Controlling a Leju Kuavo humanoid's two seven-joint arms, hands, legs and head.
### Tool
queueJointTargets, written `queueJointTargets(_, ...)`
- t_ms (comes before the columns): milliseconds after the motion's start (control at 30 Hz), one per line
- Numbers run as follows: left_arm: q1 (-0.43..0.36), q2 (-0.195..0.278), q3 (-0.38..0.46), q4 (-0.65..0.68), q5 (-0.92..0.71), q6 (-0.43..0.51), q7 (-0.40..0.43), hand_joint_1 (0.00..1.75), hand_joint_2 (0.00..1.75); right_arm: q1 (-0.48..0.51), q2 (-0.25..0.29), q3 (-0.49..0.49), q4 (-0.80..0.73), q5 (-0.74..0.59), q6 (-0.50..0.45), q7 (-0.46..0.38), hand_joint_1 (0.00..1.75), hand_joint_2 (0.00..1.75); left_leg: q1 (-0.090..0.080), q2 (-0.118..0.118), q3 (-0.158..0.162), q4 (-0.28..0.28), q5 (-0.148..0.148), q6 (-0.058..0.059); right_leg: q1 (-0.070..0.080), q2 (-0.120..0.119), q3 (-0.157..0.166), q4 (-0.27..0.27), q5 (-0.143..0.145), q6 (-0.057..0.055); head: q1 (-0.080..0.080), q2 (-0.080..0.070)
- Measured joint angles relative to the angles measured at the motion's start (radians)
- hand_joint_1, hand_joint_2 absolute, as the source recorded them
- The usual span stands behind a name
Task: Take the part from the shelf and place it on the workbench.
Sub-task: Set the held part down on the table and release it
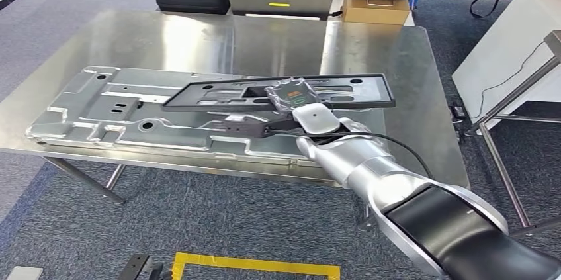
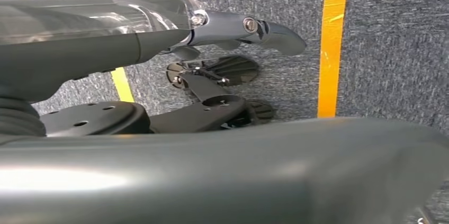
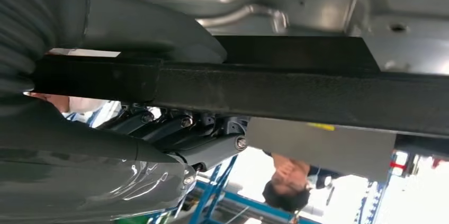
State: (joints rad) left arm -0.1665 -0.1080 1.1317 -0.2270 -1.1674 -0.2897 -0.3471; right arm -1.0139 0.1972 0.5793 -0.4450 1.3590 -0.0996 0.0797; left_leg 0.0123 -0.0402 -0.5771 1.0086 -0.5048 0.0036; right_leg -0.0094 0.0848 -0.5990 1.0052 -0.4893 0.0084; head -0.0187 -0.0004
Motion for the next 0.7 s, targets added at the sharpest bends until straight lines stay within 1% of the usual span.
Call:
queueJointTargets(67,0.0,0.0,-0.001,0.0,0.001,0.004,-0.002,0.0,1.75,0.009,-0.005,-0.01,0.012,-0.005,-0.004,-0.014,0.0,0.0,0.0,0.0,0.0,0.0,0.0,0.0,0.0,0.0,0.0,0.0,0.0,0.0,0.0,0.0)
queueJointTargets(233,-0.001,0.0,-0.007,0.0,0.0,0.017,0.0,0.0,1.75,0.023,-0.009,-0.036,0.029,-0.023,-0.022,-0.072,0.0,0.0,0.0,0.0,0.0,0.0,0.0,0.0,0.0,0.0,0.0,0.0,0.0,0.0,0.0,0.0)
queueJointTargets(367,-0.004,0.0,-0.017,0.0,0.0,0.018,-0.005,0.0,0.0,0.028,-0.008,-0.056,0.03,-0.038,-0.028,-0.113,0.0,0.0,0.0,0.0,0.0,0.0,0.0,0.0,0.0,0.0,0.0,0.0,0.0,0.0,0.0,0.0)
queueJointTargets(700,-0.009,0.0,-0.033,0.0,0.004,0.026,-0.004,0.0,0.0,0.026,-0.011,-0.091,0.029,-0.093,-0.002,-0.257,0.0,0.0,0.0,0.0,0.0,0.0,0.0,0.0,0.0,0.0,0.0,0.0,0.0,0.0,0.0,0.0)
